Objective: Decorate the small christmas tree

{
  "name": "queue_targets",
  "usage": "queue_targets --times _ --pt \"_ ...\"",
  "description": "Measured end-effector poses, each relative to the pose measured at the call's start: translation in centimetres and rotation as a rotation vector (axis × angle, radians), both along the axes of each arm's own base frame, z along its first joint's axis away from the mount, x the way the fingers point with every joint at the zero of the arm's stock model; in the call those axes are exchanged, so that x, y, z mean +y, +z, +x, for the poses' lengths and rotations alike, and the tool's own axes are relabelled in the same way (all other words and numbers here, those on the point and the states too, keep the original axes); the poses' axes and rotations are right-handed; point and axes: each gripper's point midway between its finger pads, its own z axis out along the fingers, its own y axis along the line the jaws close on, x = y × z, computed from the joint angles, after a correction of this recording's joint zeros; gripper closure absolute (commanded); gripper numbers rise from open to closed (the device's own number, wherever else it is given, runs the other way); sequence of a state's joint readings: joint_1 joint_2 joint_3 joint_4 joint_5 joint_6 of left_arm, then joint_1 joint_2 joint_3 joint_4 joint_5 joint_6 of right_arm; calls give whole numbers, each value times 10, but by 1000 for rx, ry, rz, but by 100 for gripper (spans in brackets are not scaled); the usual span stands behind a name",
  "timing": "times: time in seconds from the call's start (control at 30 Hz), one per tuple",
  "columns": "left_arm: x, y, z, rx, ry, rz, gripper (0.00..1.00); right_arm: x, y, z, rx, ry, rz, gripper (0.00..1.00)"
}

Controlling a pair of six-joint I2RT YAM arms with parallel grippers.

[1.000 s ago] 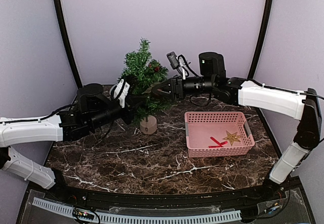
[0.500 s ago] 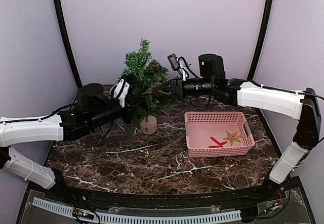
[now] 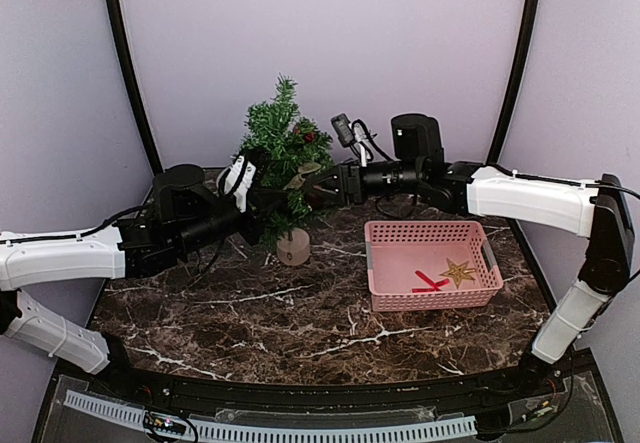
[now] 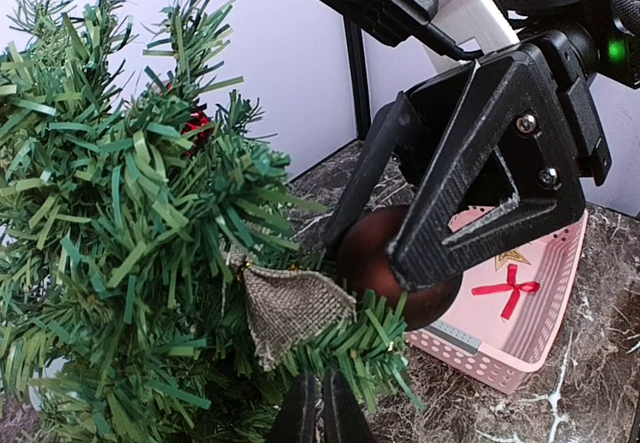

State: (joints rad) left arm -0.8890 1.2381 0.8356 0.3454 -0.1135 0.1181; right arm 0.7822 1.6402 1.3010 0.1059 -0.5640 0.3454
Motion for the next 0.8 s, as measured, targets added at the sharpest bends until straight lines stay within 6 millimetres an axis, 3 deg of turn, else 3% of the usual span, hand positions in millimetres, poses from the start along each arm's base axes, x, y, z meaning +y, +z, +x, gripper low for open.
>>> queue_targets --times 0.17,0.27,0.33,0.47,0.6,0.8 --pt "-1 0 -2 3 -13 -4 88 0 -3 0 5 -1 3 54" --pt "-2 2 -8 0 -46 -14 72 0 -5 -1 9 0 2 54" --pt "-2 2 -16 -10 -80 -19 68 0 -6 -1 9 2 2 54" --pt "2 4 -37 -44 -157 -42 65 -1 -10 -3 18 5 -1 54" --pt "1 -10 -55 -64 -219 -22 66 -2 -12 -3 23 5 -3 53" --pt "-15 -34 -61 -44 -267 36 70 -2 -9 -4 23 8 4 47"
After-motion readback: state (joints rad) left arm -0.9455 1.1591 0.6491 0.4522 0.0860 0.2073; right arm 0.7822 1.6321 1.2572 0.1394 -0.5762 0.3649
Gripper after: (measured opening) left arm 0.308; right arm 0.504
